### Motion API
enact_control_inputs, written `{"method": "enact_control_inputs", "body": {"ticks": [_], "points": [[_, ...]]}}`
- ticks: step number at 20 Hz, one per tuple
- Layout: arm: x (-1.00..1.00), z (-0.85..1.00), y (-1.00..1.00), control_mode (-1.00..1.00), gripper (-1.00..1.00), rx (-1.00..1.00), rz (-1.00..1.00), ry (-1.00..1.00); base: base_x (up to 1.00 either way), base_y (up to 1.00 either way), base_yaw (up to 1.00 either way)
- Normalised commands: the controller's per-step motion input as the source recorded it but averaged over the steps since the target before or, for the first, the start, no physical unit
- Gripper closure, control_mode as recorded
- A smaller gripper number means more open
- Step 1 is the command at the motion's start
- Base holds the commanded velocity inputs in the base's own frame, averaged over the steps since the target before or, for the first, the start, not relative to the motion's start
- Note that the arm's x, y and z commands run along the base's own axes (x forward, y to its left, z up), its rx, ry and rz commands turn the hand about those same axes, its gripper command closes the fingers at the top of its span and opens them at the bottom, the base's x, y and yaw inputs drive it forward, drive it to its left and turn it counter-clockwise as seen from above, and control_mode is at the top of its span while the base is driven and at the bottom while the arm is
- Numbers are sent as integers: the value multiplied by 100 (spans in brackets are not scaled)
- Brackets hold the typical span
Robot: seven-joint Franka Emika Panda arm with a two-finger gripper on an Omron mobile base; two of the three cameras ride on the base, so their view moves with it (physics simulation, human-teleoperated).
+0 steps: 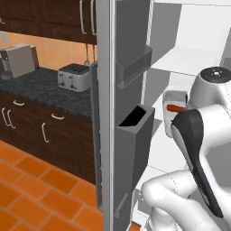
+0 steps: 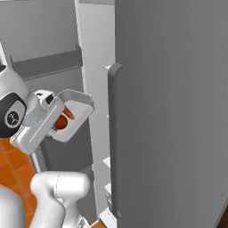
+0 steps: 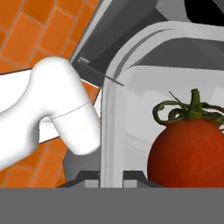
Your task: Take the meat container that has the steak and place it on the second highest rack of the freezer. Then take the vegetable container that has the tomato and carrot and place it on the highest rack of the freezer.
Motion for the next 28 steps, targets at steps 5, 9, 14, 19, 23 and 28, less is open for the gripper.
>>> {"method": "enact_control_inputs", "body": {"ticks": [5,9,14,19,23,28], "points": [[49,27,-25,-100,100,4,-10,-22,0,0,0],[36,12,-27,-100,100,1,-10,-28,0,0,0],[51,3,-15,-100,100,0,-8,-15,0,0,0],[84,16,-7,-100,100,0,0,3,0,0,0],[70,6,-19,-100,100,0,0,6,0,0,0],[55,0,-26,-100,100,0,0,3,0,0,0]]}}
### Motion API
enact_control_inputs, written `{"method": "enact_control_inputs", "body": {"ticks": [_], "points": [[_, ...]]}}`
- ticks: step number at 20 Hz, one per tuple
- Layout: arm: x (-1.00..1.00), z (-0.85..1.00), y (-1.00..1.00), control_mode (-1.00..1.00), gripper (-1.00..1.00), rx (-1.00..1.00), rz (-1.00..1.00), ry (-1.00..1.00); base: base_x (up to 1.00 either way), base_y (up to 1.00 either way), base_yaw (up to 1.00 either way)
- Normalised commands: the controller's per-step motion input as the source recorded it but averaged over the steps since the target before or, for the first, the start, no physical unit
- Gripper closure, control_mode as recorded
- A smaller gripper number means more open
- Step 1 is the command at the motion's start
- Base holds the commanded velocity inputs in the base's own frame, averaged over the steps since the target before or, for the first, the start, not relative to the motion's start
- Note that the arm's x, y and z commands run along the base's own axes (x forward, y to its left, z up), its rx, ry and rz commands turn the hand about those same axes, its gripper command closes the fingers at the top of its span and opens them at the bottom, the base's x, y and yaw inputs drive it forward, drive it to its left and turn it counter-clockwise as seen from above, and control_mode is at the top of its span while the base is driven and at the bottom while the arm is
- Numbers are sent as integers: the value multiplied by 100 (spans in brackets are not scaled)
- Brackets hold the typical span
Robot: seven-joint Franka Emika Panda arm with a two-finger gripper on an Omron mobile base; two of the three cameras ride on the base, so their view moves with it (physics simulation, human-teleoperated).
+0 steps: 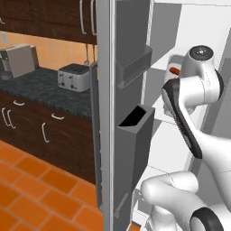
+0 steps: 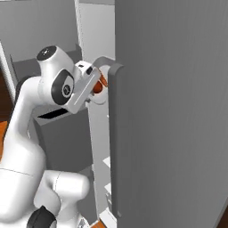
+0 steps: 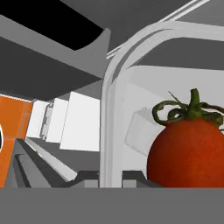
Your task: Take the meat container that has the steak and place it on the second highest rack of the freezer. Then take the vegetable container that has the tomato and carrot and place it on the highest rack of the freezer.
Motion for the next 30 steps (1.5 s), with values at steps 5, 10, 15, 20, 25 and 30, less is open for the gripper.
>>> {"method": "enact_control_inputs", "body": {"ticks": [5,10,15,20,25,30], "points": [[52,0,-2,-100,100,0,1,-3,0,0,0],[59,15,-14,-100,100,0,0,-3,0,0,0],[31,21,-39,-100,100,0,0,0,0,0,0],[26,18,-4,-100,100,0,-4,0,0,0,0],[37,5,-3,-100,100,0,-2,0,0,0,0],[42,6,-17,-100,100,0,-1,0,0,0,0]]}}
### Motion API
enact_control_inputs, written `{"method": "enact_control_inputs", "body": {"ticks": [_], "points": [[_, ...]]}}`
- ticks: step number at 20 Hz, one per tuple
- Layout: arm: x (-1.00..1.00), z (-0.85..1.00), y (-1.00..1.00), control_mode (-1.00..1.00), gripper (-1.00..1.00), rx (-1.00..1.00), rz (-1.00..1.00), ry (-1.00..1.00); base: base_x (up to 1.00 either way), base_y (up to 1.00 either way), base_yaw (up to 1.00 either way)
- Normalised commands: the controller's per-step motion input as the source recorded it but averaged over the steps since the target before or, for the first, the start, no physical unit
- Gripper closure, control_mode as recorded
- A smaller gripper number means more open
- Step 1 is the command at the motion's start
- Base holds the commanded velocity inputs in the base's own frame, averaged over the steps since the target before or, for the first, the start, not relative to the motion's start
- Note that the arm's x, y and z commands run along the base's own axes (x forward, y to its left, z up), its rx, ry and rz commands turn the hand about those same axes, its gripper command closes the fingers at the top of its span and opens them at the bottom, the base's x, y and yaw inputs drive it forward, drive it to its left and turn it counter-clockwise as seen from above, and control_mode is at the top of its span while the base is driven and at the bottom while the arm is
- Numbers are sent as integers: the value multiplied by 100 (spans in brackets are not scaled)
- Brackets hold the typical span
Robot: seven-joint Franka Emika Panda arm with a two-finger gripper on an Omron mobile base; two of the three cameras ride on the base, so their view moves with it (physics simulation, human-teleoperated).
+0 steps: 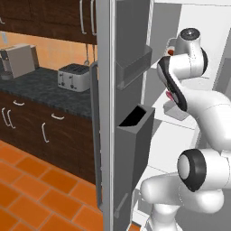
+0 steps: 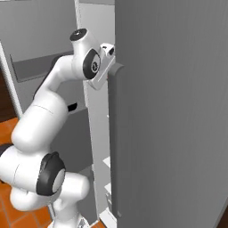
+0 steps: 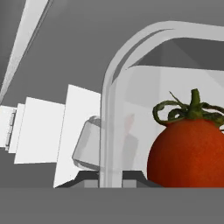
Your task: Take the meat container that has the steak and place it on the second highest rack of the freezer. Then take the vegetable container that has the tomato and carrot and place it on the highest rack of the freezer.
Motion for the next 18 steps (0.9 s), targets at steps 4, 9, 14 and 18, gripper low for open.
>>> {"method": "enact_control_inputs", "body": {"ticks": [4,9,14,18], "points": [[45,11,-25,-100,100,0,0,0,0,0,0],[46,15,-25,-100,100,0,0,0,0,0,0],[54,2,-12,-100,100,0,0,0,0,0,0],[26,-14,-9,-100,100,0,0,0,0,0,0]]}}
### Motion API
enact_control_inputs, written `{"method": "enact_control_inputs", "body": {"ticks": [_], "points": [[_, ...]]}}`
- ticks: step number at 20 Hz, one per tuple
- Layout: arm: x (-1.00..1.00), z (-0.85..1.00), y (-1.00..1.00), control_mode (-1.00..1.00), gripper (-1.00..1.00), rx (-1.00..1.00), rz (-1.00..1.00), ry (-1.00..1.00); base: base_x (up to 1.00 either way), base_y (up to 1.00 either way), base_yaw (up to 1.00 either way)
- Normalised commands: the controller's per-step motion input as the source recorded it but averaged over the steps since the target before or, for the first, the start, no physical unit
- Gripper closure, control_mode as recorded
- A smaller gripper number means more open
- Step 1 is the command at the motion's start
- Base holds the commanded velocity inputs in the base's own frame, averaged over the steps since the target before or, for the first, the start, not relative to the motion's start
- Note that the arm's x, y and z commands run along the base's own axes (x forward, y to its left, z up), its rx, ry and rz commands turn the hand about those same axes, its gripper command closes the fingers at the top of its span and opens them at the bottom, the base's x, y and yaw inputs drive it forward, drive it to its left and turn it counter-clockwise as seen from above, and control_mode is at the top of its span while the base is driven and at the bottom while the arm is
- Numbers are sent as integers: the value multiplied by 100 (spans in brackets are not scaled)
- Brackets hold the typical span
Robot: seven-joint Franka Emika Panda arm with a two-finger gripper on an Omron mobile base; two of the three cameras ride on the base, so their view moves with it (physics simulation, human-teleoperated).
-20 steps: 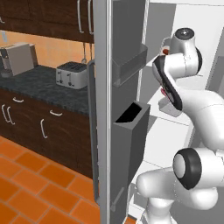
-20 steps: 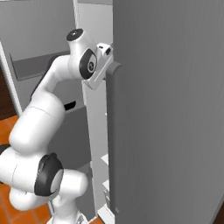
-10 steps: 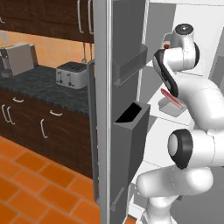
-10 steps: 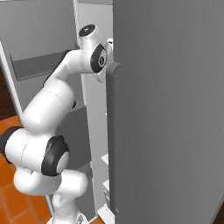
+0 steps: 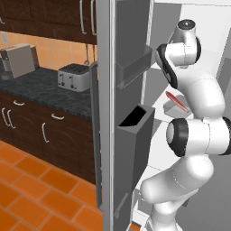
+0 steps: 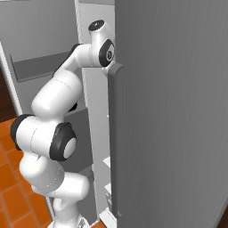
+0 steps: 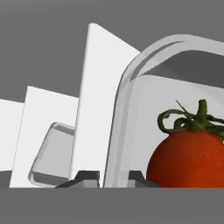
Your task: Take the meat container that has the steak and place it on the second highest rack of the freezer. Then take the vegetable container that has the tomato and carrot and place it on the highest rack of the freezer.
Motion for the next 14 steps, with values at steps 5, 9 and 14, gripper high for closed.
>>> {"method": "enact_control_inputs", "body": {"ticks": [5,9,14], "points": [[5,-32,-11,-100,100,0,0,0,0,0,0],[11,-39,0,-100,100,-1,0,0,0,0,0],[2,-36,-5,-100,-100,-2,0,0,0,0,0]]}}
